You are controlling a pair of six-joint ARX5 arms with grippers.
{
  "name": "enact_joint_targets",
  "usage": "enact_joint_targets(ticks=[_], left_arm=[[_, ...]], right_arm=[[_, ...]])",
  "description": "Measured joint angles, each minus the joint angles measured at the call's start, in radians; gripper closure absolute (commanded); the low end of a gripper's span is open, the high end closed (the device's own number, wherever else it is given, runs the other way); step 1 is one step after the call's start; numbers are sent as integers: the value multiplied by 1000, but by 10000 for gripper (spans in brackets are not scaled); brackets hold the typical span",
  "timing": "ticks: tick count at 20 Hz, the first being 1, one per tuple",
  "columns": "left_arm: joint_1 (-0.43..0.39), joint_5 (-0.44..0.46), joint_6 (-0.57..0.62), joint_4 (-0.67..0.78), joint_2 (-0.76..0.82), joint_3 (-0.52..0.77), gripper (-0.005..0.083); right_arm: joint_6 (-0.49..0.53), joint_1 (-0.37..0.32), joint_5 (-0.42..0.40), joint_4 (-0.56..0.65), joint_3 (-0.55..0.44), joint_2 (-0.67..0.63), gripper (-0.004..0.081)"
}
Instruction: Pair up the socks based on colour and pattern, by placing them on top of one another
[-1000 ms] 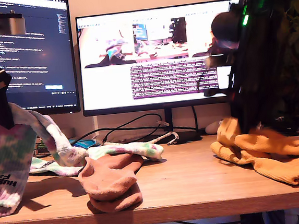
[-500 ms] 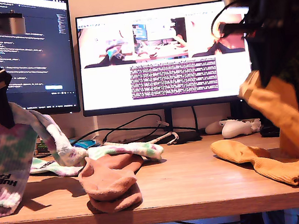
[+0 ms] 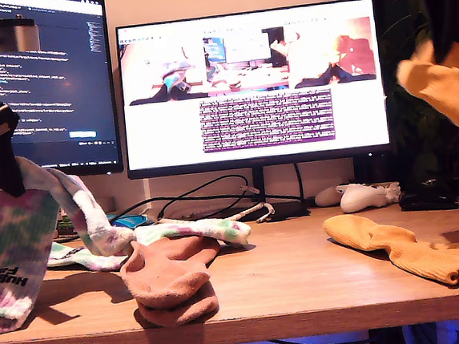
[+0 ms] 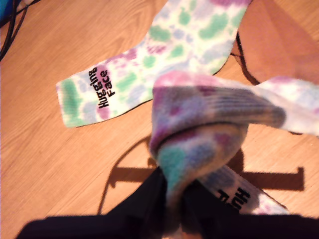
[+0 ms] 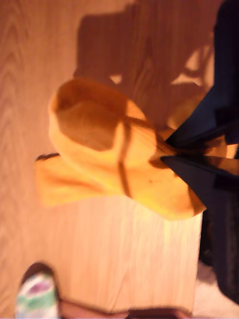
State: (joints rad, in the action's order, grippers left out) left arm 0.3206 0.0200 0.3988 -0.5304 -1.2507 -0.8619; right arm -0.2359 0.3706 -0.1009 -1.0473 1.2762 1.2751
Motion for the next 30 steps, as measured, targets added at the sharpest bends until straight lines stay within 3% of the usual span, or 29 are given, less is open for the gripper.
enact_joint_targets(ticks=[14, 21, 30], left_arm=[[-13, 0, 0, 6, 0, 0, 798], [-51, 0, 0, 18, 0, 0, 798], [-55, 0, 0, 18, 0, 0, 797]], right_arm=[[0, 5, 12, 73, 0, 82, 781], [1, 5, 23, 121, 0, 199, 781], [24, 5, 23, 403, 0, 447, 781]])
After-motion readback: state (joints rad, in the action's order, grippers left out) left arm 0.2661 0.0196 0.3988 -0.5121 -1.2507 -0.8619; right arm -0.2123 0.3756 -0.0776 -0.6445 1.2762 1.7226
